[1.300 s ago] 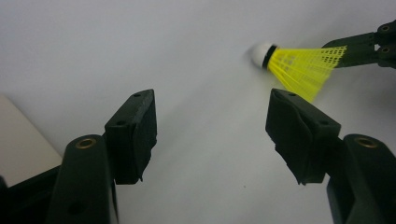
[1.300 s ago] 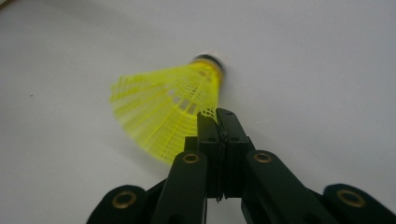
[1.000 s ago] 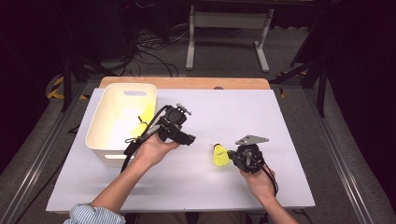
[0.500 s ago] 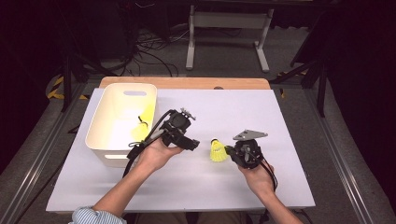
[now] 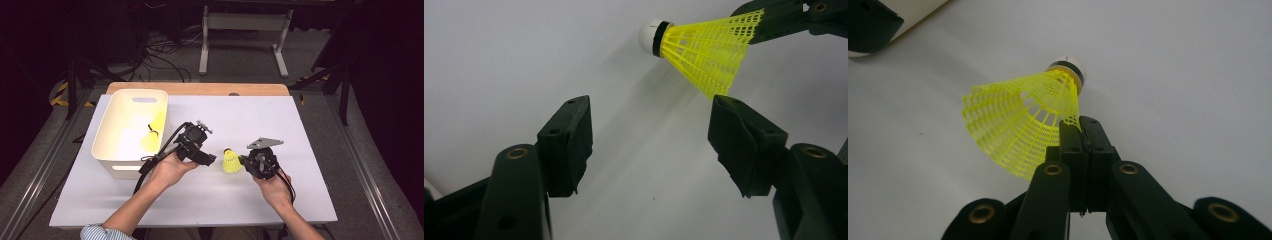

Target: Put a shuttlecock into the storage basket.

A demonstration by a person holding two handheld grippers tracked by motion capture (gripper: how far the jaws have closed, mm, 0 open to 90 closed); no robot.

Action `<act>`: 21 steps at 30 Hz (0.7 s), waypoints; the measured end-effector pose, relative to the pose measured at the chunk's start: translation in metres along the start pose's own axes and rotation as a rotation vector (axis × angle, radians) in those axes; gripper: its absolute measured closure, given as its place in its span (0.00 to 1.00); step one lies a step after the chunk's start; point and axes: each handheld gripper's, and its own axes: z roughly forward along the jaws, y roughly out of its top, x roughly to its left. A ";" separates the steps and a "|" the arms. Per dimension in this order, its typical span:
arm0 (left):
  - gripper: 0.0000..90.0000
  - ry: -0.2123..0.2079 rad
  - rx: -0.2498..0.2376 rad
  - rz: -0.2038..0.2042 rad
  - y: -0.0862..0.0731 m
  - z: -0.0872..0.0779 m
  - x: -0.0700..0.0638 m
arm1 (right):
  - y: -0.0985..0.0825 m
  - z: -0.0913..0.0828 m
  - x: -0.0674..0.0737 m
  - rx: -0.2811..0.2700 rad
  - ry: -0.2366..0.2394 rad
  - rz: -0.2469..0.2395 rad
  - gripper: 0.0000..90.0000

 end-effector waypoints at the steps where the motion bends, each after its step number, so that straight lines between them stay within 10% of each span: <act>1: 0.39 0.000 -0.002 -0.001 0.000 0.001 0.000 | 0.000 0.000 0.000 0.000 0.000 0.000 0.99; 21: 0.39 -0.026 0.017 0.019 -0.009 0.013 -0.008 | 0.009 0.010 0.012 0.019 0.023 -0.022 0.99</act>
